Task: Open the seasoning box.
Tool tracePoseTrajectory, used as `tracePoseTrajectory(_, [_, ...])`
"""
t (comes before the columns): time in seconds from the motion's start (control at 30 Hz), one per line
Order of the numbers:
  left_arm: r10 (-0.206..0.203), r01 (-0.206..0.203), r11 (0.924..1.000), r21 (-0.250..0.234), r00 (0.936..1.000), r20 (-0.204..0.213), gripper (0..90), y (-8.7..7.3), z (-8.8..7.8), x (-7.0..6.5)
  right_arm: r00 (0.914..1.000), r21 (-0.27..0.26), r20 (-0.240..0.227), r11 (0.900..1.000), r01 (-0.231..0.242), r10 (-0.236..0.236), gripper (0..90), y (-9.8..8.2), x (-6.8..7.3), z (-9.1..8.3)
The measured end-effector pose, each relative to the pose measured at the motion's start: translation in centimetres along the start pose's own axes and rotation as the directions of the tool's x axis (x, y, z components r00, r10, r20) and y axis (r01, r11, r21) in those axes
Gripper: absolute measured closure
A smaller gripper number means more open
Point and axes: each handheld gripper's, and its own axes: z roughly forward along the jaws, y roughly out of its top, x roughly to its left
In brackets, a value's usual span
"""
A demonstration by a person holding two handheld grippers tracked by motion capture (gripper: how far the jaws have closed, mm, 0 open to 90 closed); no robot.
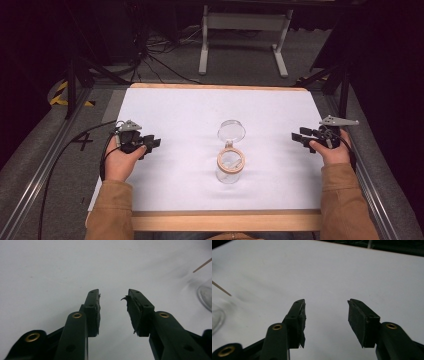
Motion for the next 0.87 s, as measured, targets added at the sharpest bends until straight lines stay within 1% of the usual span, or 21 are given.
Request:
tracePoseTrajectory(0.03, [-0.005,0.005,1.0000,0.008,1.0000,-0.004,61.8,-0.2,0.2,0.1,1.0000,0.017,0.007,1.000,0.003,-0.004,48.7,-0.2,-0.1,0.3])
tracePoseTrajectory(0.1, [0.003,-0.002,0.9999,0.016,1.0000,-0.009,59.8,-0.3,0.5,0.3,0.9998,0.046,0.018,0.999,0.006,-0.007,48.4,-0.8,-0.3,1.1])
tracePoseTrajectory(0.17, [-0.008,0.008,0.9994,0.034,0.9999,-0.013,58.8,-0.6,0.9,0.4,0.9996,0.076,0.026,0.997,0.011,-0.013,47.4,-1.2,-0.3,1.7])
tracePoseTrajectory(0.2, [-0.002,0.002,0.9992,0.040,0.9999,-0.014,58.0,-0.7,1.1,0.5,0.9993,0.088,0.031,0.996,0.016,-0.019,47.2,-1.4,-0.2,2.1])
tracePoseTrajectory(0.23, [-0.010,0.011,0.9987,0.050,0.9999,-0.009,57.3,-0.9,1.3,0.5,0.9990,0.096,0.036,0.995,0.023,-0.027,46.9,-1.5,-0.2,2.3])
tracePoseTrajectory(0.3, [-0.009,0.009,0.9978,0.065,0.9999,-0.009,55.1,-1.2,1.7,0.7,0.9990,0.111,0.034,0.993,0.026,-0.030,46.3,-1.8,-0.1,2.8])
tracePoseTrajectory(0.33, [-0.005,0.006,0.9966,0.083,0.9999,-0.013,54.5,-1.4,1.9,0.9,0.9990,0.114,0.031,0.993,0.028,-0.032,45.8,-1.9,-0.1,3.0])
tracePoseTrajectory(0.4, [-0.012,0.013,0.9957,0.092,0.9999,-0.009,53.0,-1.6,2.2,1.0,0.9991,0.123,0.027,0.992,0.030,-0.034,45.7,-2.1,0.0,3.3])
tracePoseTrajectory(0.47, [-0.007,0.008,0.9951,0.098,0.9999,-0.011,51.5,-1.8,2.4,1.0,0.9981,0.132,0.030,0.990,0.049,-0.053,45.5,-2.3,0.1,3.6])
tracePoseTrajectory(0.5, [0.002,-0.001,0.9953,0.097,0.9999,-0.016,50.4,-1.8,2.4,1.0,0.9980,0.133,0.034,0.990,0.049,-0.054,45.4,-2.4,0.2,3.7])
tracePoseTrajectory(0.6, [0.010,-0.009,0.9953,0.097,0.9999,-0.012,48.0,-1.8,2.5,1.0,0.9966,0.136,0.044,0.989,0.063,-0.069,45.2,-2.6,0.4,4.1])
tracePoseTrajectory(0.67, [0.008,-0.007,0.9955,0.094,0.9999,-0.012,47.6,-1.8,2.5,0.9,0.9953,0.137,0.051,0.988,0.075,-0.083,45.3,-2.8,0.5,4.3])
tracePoseTrajectory(0.73, [0.005,-0.004,0.9966,0.082,0.9999,-0.013,47.4,-1.7,2.4,0.8,0.9950,0.136,0.051,0.988,0.078,-0.086,45.1,-2.8,0.5,4.4])
tracePoseTrajectory(0.77, [0.013,-0.012,0.9960,0.089,0.9998,-0.015,47.3,-1.6,2.2,0.9,0.9949,0.134,0.049,0.988,0.080,-0.088,45.1,-2.8,0.5,4.4])
tracePoseTrajectory(0.8, [0.005,-0.004,0.9976,0.069,0.9999,-0.014,47.1,-1.6,2.3,0.8,0.9950,0.134,0.049,0.988,0.080,-0.087,45.1,-2.8,0.5,4.3])
tracePoseTrajectory(0.83, [0.006,-0.006,0.9983,0.058,0.9999,-0.010,46.7,-1.4,2.2,0.7,0.9951,0.133,0.049,0.988,0.079,-0.086,45.1,-2.7,0.6,4.3])
tracePoseTrajectory(0.87, [0.003,-0.003,0.9989,0.047,1.0000,0.001,46.2,-1.4,2.1,0.6,0.9954,0.125,0.045,0.989,0.079,-0.085,45.1,-2.7,0.6,4.2])
